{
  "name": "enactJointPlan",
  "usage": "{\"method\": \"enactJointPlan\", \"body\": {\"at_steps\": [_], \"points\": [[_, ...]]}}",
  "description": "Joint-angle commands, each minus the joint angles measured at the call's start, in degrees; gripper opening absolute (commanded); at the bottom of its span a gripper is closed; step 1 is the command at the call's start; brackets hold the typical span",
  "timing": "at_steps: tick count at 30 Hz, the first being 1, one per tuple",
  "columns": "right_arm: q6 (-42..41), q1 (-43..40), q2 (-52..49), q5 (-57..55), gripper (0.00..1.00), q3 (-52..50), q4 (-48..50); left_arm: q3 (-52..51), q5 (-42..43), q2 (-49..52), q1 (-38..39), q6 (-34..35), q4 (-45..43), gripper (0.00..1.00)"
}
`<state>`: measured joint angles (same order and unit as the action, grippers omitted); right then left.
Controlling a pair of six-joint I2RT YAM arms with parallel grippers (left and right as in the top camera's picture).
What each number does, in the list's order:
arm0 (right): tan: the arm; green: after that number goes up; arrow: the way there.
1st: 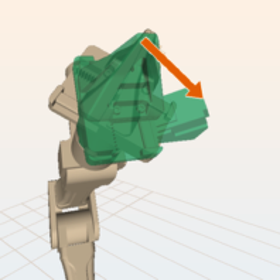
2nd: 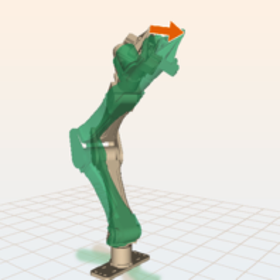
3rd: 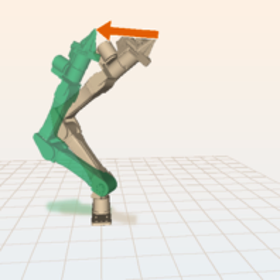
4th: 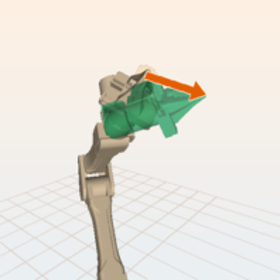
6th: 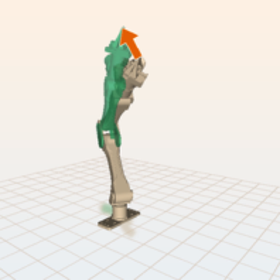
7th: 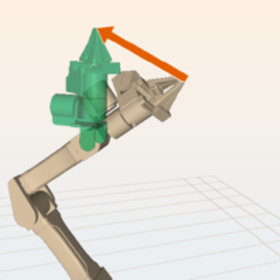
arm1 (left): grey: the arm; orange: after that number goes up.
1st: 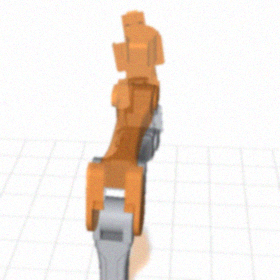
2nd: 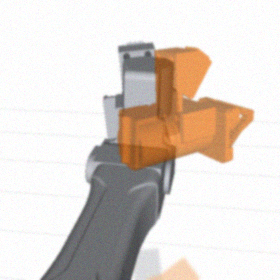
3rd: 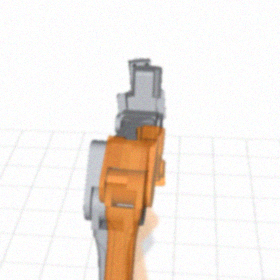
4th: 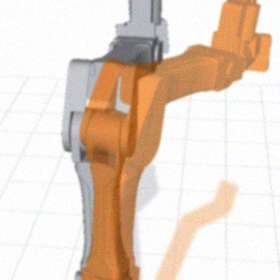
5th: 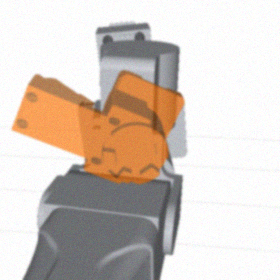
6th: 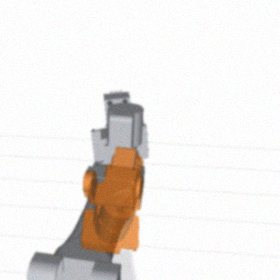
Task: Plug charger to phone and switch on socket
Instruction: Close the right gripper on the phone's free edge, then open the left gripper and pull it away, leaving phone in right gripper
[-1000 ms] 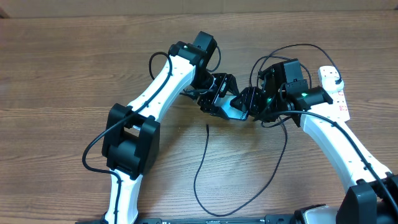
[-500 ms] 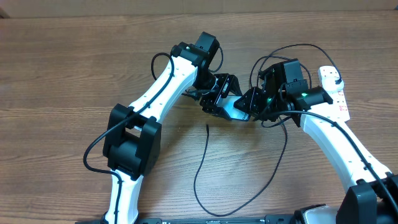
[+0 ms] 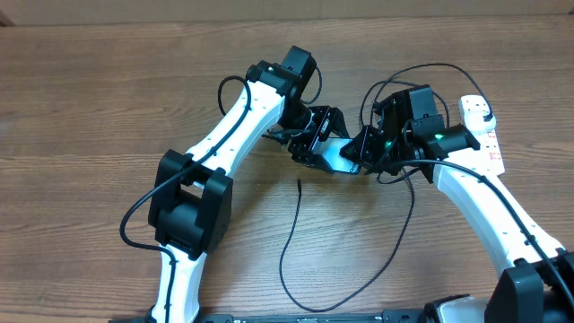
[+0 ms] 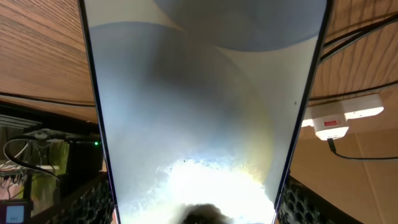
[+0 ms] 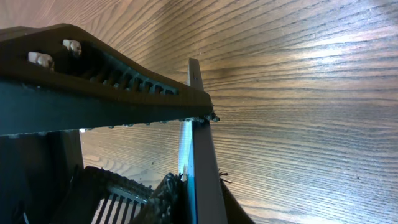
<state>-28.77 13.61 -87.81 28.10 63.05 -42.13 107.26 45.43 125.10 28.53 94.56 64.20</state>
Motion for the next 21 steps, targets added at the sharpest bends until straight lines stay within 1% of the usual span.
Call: {"method": "enactJointPlan", "body": {"at_steps": [1, 11, 14, 15, 21], "points": [[0.09, 0.22, 0.09, -0.24, 0.12, 1.07, -0.33, 1.55, 2.40, 0.24, 0.39, 1.51, -0.11, 0.04], [0.07, 0.22, 0.09, -0.24, 0.10, 1.07, -0.50, 1.55, 2.19, 0.24, 0.39, 1.49, -0.20, 0.04], [0.09, 0.22, 0.09, -0.24, 0.08, 1.07, -0.50, 1.55, 2.19, 0.24, 0.39, 1.49, -0.20, 0.04], [0.07, 0.22, 0.09, -0.22, 0.04, 1.07, -0.50, 1.55, 2.12, 0.24, 0.39, 1.49, -0.20, 0.04], [0.13, 0.22, 0.09, -0.24, 0.04, 1.07, -0.98, 1.55, 0.68, 0.24, 0.39, 1.49, -0.17, 0.04]]}}
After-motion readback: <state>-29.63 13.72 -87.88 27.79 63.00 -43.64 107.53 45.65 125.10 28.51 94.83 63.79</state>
